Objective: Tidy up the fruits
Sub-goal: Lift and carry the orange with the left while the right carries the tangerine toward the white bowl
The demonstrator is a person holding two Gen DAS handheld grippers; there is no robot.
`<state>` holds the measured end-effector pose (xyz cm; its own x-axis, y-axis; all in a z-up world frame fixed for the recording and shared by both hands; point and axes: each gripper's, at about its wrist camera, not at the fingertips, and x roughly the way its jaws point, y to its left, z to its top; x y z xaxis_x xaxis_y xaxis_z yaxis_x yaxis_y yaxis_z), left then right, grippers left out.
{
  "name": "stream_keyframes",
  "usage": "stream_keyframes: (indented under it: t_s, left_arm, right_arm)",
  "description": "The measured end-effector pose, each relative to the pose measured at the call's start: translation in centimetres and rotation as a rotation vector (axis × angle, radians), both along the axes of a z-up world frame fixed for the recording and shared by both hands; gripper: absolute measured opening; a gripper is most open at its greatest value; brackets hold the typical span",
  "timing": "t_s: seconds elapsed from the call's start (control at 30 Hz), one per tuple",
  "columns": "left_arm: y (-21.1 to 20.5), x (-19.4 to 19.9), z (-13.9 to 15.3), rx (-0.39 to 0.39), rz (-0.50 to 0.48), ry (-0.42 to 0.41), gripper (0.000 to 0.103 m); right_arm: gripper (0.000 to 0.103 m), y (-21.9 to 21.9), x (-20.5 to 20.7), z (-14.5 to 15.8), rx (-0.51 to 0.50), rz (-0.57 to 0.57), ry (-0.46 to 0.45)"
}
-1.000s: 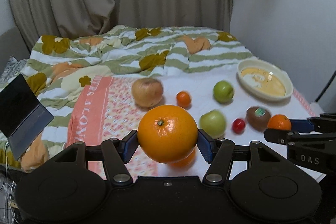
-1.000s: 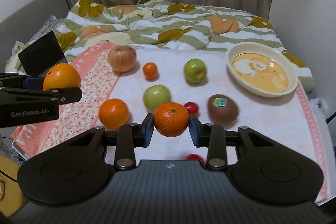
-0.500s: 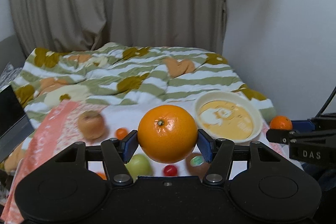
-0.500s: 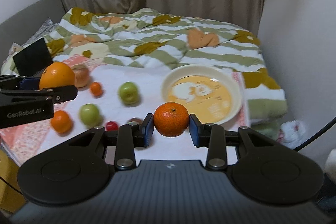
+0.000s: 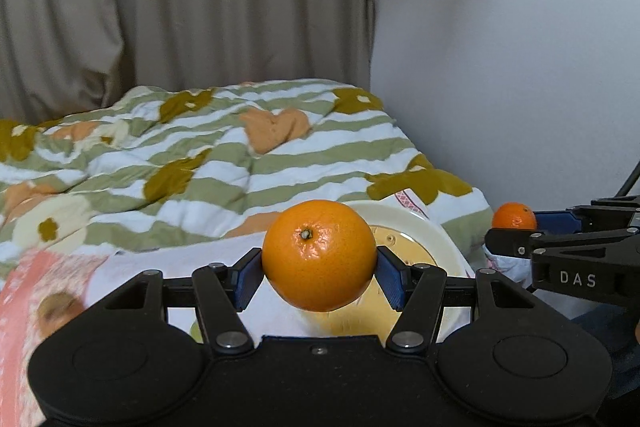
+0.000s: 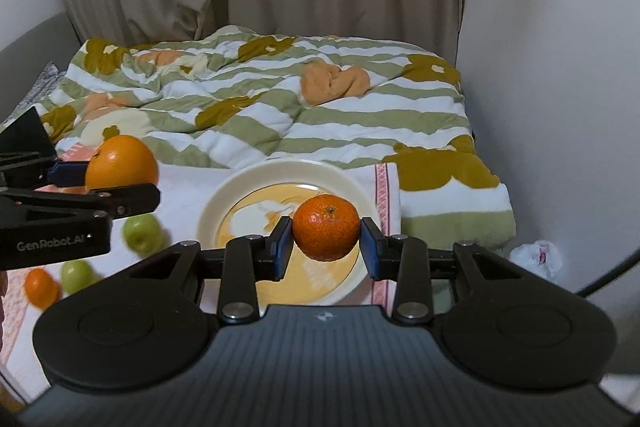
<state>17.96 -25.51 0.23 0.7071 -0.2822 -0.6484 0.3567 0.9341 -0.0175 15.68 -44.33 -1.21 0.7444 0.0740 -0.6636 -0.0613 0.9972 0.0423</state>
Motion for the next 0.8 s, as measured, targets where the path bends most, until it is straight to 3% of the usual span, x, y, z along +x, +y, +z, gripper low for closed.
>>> stream_keyframes:
  t_s: [0.4, 0.63, 0.8]
  left_arm:
    - [-4.5, 10.0, -6.2, 0.085, -0.113, 0.087, 0.064]
    - [-6.7, 11.8, -9.2, 0.140, -0.182, 0.128, 0.064]
    - [-7.9, 11.7, -10.4, 0.178, -0.220, 0.113, 0.065]
  right_arm:
    - [0.051, -2.4, 7.8, -3.9, 0.010, -0.046, 0.061]
    - [0.051, -3.8, 9.0, -5.4, 0.015, -0.080, 0.095]
    - [0.051, -4.6, 9.2, -5.7, 0.020, -0.101, 0.104]
